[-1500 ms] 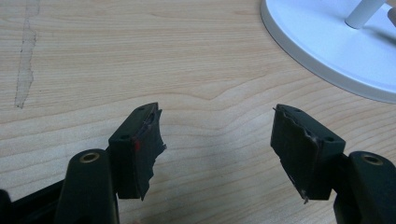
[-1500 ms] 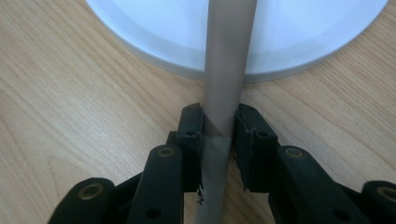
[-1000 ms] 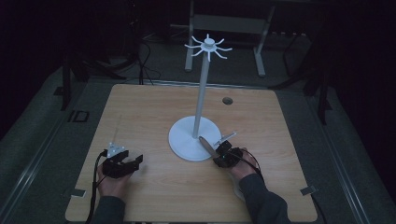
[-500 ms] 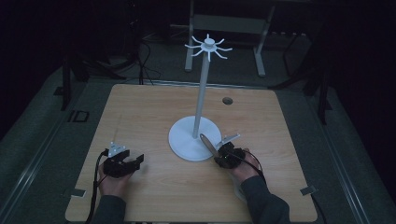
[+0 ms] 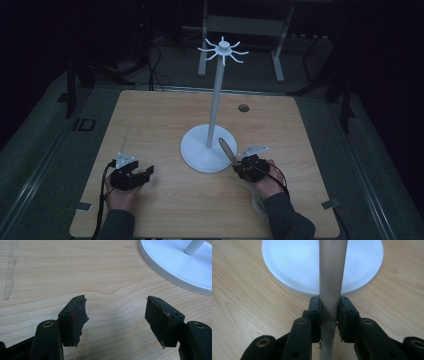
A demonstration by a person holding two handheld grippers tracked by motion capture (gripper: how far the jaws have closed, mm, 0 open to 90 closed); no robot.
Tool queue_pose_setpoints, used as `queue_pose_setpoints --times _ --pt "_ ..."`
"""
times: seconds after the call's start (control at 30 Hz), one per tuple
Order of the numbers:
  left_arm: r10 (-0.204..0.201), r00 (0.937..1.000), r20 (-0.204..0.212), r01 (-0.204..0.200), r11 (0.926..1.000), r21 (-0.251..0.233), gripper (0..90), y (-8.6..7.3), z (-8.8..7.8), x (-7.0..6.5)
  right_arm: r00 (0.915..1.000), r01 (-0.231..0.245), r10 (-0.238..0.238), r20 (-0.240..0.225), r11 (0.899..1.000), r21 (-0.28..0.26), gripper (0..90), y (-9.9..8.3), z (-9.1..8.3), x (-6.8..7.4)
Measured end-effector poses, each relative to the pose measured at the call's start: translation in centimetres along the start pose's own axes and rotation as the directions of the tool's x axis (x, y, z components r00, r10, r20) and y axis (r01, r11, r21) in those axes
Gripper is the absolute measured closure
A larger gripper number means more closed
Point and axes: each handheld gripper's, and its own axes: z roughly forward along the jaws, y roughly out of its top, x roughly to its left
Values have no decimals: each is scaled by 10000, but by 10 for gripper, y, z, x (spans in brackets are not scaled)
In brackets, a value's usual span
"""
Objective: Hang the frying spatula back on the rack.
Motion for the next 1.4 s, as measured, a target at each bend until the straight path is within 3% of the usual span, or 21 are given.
queue_pose_setpoints --times 0.33,0.63,0.87,1.17,1.4 --pt "30 10000 -3 -30 10000 16 336 0 0 0 9999 -135 144 85 9948 -1014 744 0 -16 -5" --pt "29 10000 -3 -29 10000 -7 336 0 0 0 10000 -39 46 31 9814 -1920 744 3 -26 -7" --pt "36 10000 -16 -36 10000 5 335 0 0 0 9998 -84 118 138 9748 -2228 744 7 -31 -9" --pt "108 9999 -48 -108 9999 61 337 0 1 0 9998 -193 185 -56 9537 -3003 744 12 -41 -12" --pt "123 9999 -60 -122 9999 76 342 0 1 0 9998 -180 157 -96 9437 -3304 744 15 -44 -13"
